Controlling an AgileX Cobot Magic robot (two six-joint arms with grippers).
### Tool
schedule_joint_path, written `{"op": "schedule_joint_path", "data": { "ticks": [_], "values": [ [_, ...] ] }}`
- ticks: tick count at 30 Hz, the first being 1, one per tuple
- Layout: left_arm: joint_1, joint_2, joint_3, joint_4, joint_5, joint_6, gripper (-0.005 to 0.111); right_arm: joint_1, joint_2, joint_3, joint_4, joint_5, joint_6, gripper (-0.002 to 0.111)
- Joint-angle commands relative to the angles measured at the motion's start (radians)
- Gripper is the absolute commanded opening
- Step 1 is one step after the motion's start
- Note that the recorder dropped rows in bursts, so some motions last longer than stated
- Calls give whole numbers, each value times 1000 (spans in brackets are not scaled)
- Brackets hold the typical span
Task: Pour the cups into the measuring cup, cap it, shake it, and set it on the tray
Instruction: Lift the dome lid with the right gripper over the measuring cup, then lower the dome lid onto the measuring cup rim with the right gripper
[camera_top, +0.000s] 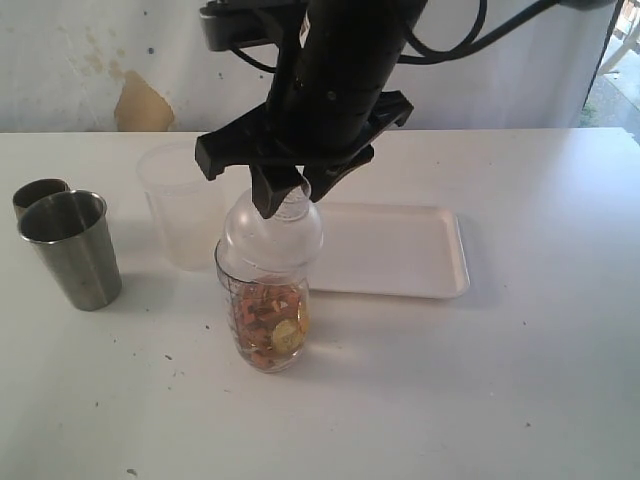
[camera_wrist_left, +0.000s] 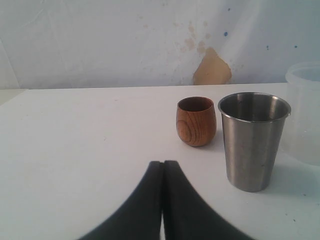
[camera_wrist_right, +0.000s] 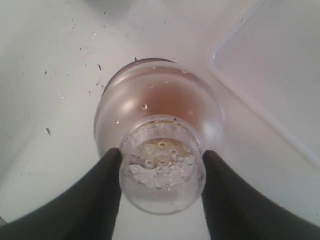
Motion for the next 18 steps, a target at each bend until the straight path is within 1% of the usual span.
{"op": "schedule_joint_path", "data": {
  "ticks": [1,9,14,18],
  "values": [
    [0,-4,6,1,2,-3,0,-1,-1,-6,-1,-12,-2,0],
    [0,-4,6,1,2,-3,0,-1,8,-2,-1,-96,-4,0],
    [0,-4,6,1,2,-3,0,-1,50,-2,2,-61,-4,0],
    [0,-4,6,1,2,-3,0,-1,50,-2,8,-73,-4,0]
  ]
}}
